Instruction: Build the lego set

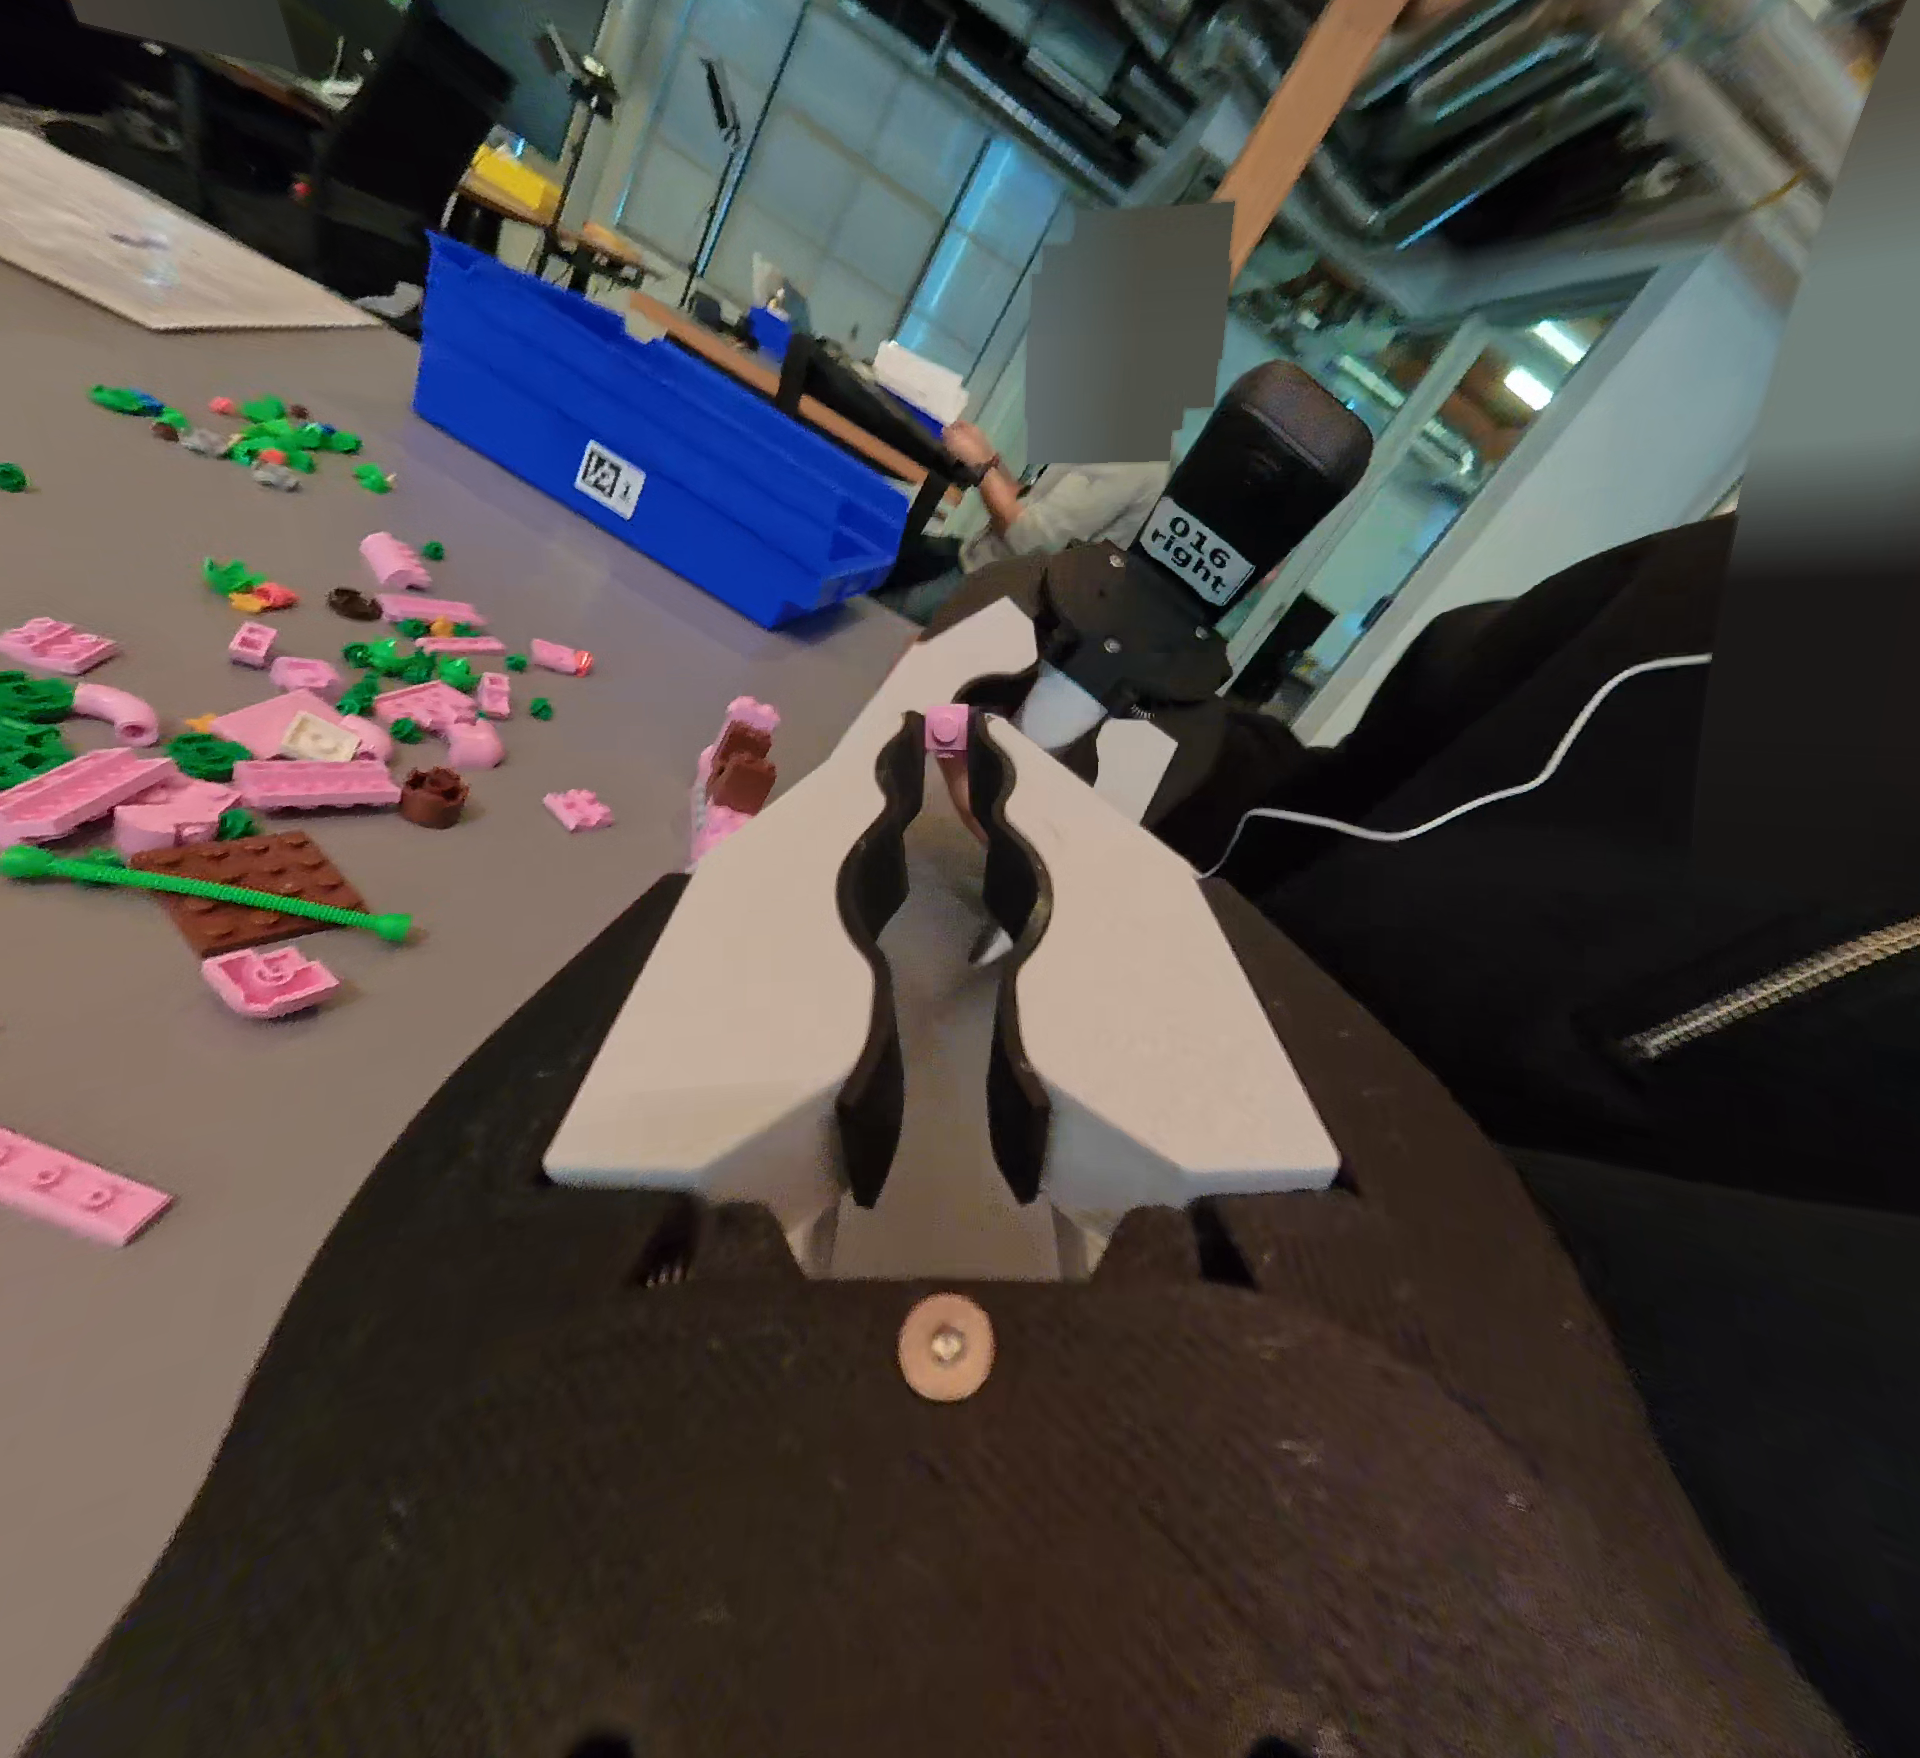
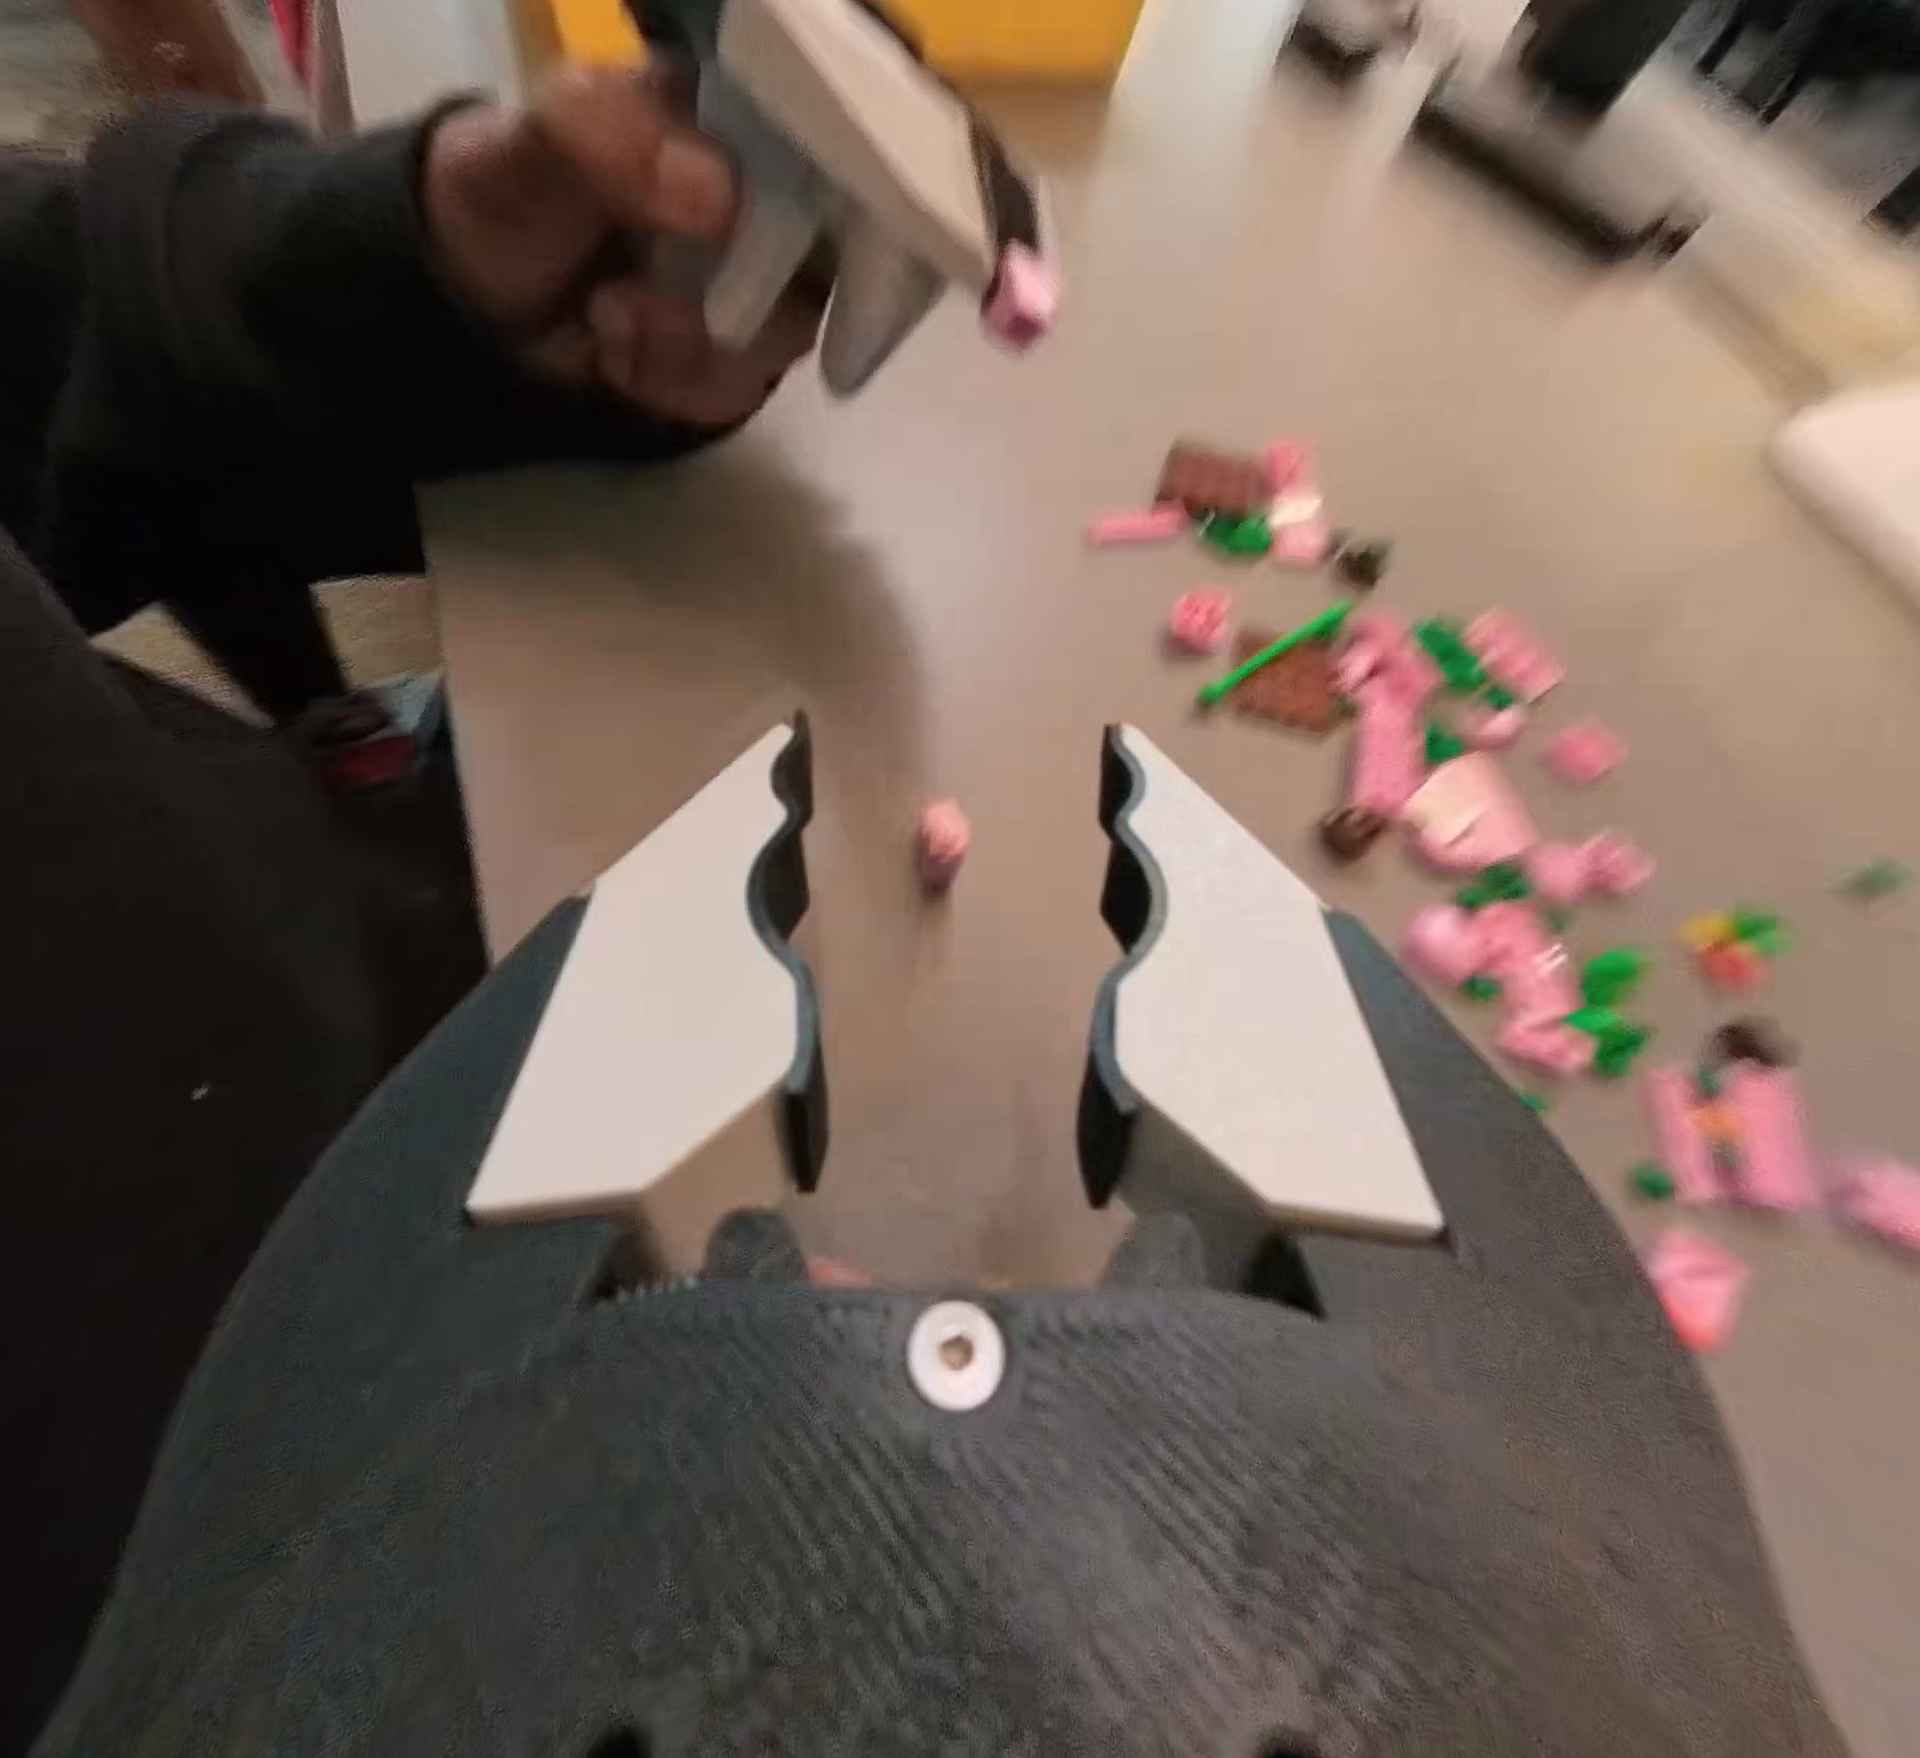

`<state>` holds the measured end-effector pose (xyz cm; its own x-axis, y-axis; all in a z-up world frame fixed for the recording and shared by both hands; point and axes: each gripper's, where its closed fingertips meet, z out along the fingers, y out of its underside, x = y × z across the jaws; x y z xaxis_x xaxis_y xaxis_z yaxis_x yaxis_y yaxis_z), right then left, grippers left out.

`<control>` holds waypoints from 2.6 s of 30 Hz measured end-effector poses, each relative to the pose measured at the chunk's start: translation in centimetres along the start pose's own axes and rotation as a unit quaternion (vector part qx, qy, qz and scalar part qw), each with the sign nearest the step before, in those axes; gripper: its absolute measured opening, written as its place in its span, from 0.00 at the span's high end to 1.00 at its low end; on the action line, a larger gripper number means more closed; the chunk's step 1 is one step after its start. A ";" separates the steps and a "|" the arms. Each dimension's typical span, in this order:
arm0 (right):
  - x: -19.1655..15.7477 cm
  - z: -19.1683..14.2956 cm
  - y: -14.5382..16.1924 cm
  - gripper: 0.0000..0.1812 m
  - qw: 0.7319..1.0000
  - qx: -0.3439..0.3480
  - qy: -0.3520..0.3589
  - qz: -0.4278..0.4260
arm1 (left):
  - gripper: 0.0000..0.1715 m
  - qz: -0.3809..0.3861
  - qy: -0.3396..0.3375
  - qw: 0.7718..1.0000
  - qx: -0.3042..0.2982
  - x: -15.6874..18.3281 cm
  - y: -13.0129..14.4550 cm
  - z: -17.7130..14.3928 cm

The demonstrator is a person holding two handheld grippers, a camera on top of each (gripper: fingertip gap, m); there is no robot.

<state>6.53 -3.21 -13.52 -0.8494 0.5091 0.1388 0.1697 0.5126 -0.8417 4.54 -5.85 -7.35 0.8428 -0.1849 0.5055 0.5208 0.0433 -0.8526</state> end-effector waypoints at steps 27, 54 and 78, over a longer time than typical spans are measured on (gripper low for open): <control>-0.9 2.5 5.3 0.97 0.993 -0.072 -0.072 0.066 | 0.96 0.185 -0.121 0.873 -0.435 -3.0 9.8 1.5; -0.9 2.7 5.3 0.96 0.989 -0.074 -0.109 0.067 | 0.96 0.228 -0.043 0.786 -0.573 -3.7 10.6 2.0; -1.0 2.8 5.4 0.96 0.989 -0.077 -0.111 0.051 | 0.96 0.213 -0.034 0.779 -0.589 -3.7 11.0 2.0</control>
<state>6.93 -2.88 -19.62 -0.9100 0.4075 -0.0759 0.3201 0.5746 -0.7532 7.47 -2.71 -18.35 0.9312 -0.3460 0.1150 -0.2601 -0.8514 -0.4554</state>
